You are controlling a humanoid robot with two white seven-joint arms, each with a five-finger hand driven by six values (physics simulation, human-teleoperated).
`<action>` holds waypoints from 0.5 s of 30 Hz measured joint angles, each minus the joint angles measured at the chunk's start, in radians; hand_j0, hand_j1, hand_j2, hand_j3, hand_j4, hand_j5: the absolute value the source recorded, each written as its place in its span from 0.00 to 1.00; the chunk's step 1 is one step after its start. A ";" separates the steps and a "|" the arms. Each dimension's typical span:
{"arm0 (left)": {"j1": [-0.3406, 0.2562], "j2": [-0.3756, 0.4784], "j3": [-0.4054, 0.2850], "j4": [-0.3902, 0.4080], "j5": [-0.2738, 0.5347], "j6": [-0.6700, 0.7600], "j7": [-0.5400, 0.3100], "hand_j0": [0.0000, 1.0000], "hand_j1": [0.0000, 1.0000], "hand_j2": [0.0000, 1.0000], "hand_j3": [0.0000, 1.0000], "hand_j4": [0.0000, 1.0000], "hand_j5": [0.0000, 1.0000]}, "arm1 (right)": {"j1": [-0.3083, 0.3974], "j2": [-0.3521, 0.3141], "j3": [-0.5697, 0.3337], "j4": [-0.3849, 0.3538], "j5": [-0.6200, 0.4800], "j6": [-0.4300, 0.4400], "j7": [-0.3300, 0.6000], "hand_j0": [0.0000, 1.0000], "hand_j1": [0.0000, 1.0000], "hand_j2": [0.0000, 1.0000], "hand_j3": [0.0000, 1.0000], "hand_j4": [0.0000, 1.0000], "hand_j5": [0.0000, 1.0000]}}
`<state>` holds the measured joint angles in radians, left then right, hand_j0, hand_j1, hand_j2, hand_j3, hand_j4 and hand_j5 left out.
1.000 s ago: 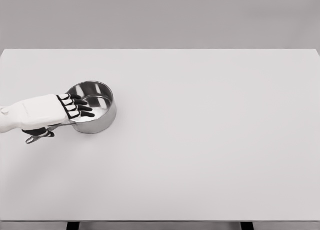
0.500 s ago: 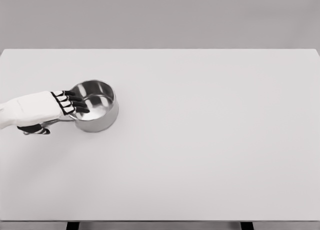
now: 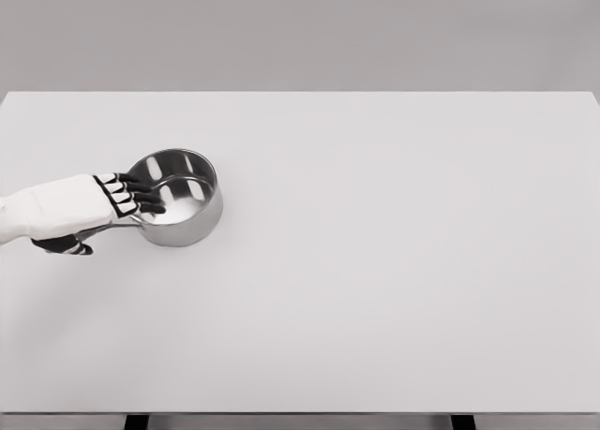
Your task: Rotate pot handle
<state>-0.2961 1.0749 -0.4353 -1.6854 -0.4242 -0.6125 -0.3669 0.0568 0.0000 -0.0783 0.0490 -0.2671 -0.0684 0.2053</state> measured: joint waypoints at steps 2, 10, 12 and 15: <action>0.003 -0.007 0.004 0.011 -0.001 0.000 0.000 1.00 1.00 1.00 1.00 1.00 1.00 | 0.000 0.000 0.000 0.000 0.000 0.000 0.000 1.00 1.00 1.00 1.00 1.00 1.00; 0.008 -0.017 0.024 0.030 -0.001 0.000 0.000 1.00 1.00 1.00 1.00 1.00 1.00 | 0.000 0.000 0.000 0.000 0.000 0.001 0.000 1.00 1.00 1.00 1.00 1.00 1.00; 0.008 -0.017 0.026 0.031 -0.001 0.000 0.000 1.00 1.00 1.00 1.00 1.00 1.00 | 0.000 0.000 0.000 0.000 0.000 0.000 0.000 1.00 1.00 1.00 1.00 1.00 1.00; 0.015 -0.018 0.037 0.032 -0.002 0.000 0.000 1.00 1.00 1.00 1.00 1.00 1.00 | 0.000 0.000 0.000 0.000 0.000 0.000 0.000 1.00 1.00 1.00 1.00 1.00 1.00</action>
<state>-0.2807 1.0573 -0.3980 -1.6533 -0.4257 -0.6126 -0.3671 0.0568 0.0000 -0.0783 0.0490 -0.2671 -0.0682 0.2053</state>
